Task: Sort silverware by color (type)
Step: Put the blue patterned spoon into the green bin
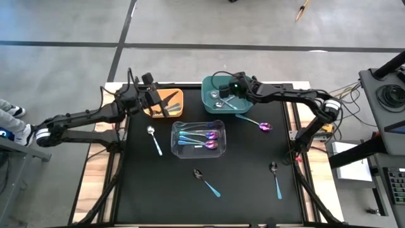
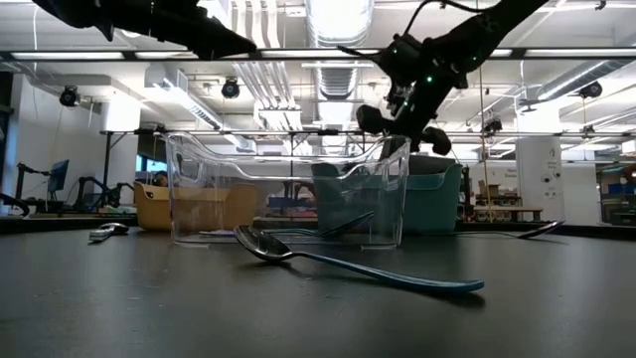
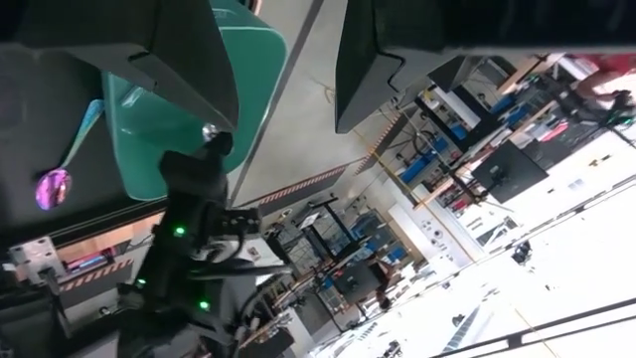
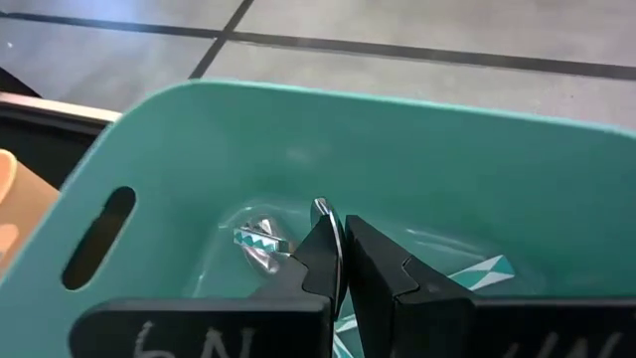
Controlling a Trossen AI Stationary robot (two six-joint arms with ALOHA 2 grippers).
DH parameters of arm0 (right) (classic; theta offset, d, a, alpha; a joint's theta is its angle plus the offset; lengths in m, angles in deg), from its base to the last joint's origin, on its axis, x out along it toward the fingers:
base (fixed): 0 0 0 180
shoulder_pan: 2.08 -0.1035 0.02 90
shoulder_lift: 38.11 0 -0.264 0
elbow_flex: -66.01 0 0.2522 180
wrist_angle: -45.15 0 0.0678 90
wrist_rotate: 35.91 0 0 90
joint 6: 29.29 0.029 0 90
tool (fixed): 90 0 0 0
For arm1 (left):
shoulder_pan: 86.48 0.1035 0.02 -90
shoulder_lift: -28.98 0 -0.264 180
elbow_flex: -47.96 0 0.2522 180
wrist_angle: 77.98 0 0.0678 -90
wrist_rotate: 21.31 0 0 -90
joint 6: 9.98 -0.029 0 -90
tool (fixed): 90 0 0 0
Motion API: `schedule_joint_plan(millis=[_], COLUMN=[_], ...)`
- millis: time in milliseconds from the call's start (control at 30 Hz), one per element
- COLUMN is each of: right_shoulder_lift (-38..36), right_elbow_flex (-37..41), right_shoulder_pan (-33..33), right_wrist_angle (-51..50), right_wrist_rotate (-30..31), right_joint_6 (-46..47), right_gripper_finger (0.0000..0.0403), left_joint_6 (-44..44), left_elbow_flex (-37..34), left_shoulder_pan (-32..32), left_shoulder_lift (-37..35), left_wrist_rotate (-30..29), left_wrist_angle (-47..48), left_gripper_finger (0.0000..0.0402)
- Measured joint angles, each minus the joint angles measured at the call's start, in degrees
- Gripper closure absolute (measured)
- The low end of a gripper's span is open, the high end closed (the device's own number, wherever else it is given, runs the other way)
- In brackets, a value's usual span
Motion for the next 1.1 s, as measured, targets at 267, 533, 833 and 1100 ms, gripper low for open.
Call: schedule_joint_plan(millis=[267,533,833,1100], right_shoulder_lift=[1.63,1.84,0.82,-1.63], right_elbow_flex=[0.0,0.0,0.0,0.0], right_shoulder_pan=[0.75,1.06,1.69,1.88], right_wrist_angle=[0.44,0.44,0.28,-1.39], right_wrist_rotate=[0.07,0.15,0.09,0.11], right_joint_6=[-1.25,-2.9,-7.05,-12.41], right_gripper_finger=[0.0394,0.0394,0.0394,0.0394], left_joint_6=[-0.05,-0.05,-0.03,4.11], left_elbow_flex=[0.84,4.2,5.95,6.14], left_shoulder_pan=[3.52,7.05,8.83,8.83], left_shoulder_lift=[-0.25,-0.27,-0.39,-0.92], left_wrist_rotate=[-0.11,-0.09,-0.09,-0.37], left_wrist_angle=[0.1,0.15,0.68,0.68], left_gripper_finger=[0.0251,0.0251,0.0251,0.0251])
